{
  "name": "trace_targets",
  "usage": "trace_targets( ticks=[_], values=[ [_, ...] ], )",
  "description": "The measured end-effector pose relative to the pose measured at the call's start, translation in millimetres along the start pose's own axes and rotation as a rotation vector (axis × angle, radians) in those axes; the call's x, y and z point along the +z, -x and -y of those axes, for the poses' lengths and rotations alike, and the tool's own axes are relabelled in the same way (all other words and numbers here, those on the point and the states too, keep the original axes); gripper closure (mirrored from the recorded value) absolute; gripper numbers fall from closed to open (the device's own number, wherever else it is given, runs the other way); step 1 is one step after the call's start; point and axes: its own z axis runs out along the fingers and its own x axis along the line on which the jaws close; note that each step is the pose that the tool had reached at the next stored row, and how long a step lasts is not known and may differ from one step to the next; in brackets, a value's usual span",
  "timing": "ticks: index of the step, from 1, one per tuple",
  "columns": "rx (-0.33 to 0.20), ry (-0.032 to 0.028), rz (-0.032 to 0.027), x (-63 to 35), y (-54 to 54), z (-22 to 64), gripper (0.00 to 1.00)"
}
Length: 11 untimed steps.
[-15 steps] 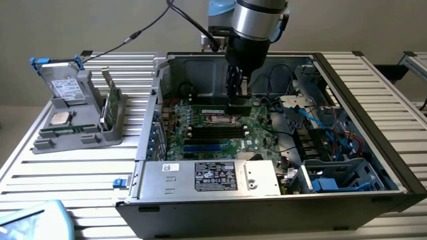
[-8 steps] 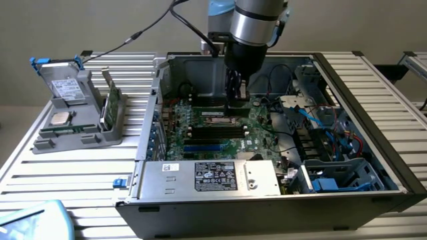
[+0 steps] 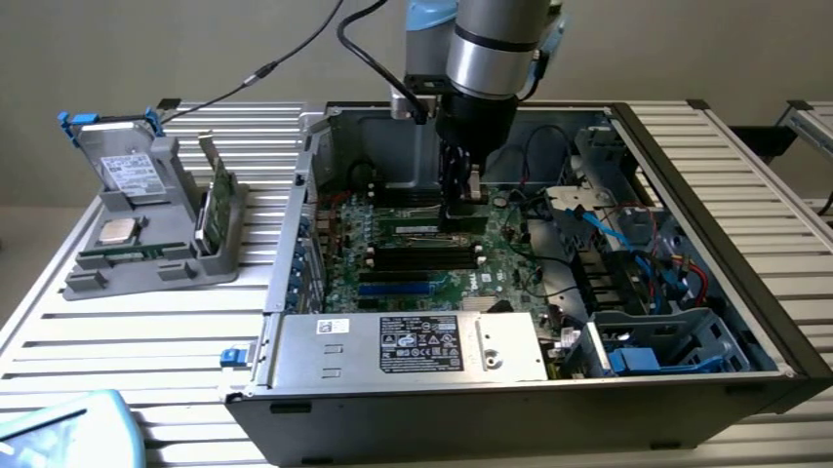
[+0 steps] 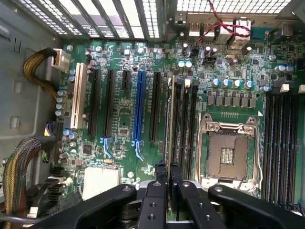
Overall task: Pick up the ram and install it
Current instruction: 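Insert the ram into the slot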
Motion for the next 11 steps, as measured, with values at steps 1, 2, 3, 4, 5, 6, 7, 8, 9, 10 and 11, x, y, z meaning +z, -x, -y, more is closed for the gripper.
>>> trace_targets(
  ticks=[1, 2, 3, 4, 5, 6, 7, 8, 9, 10, 11],
  values=[
    [-0.002, -0.003, -0.0007, 1.2, 0.2, -0.4, 0.86],
    [-0.002, -0.0058, -0.001, 2.6, 0.4, -1.1, 0.86],
    [-0.002, -0.0083, -0.0013, 4.1, 0.6, -2.3, 0.86],
    [-0.002, -0.0109, -0.0014, 5.8, 1.0, -3.8, 0.86],
    [-0.002, -0.013, -0.0016, 7.3, 1.3, -5.1, 0.86],
    [-0.001, -0.0156, -0.0017, 9.0, 1.7, -6.4, 0.86],
    [-0.001, -0.0181, -0.002, 10.5, 2.2, -7.6, 0.86],
    [-0.001, -0.0208, -0.0023, 11.9, 2.6, -8.6, 0.86],
    [-0.001, -0.0238, -0.0026, 13.3, 3.0, -9.3, 0.86],
    [0.0, -0.0264, -0.0029, 14.7, 3.3, -9.6, 0.86],
    [0.0, -0.0284, -0.0033, 16.0, 3.4, -9.4, 0.86]
  ],
)
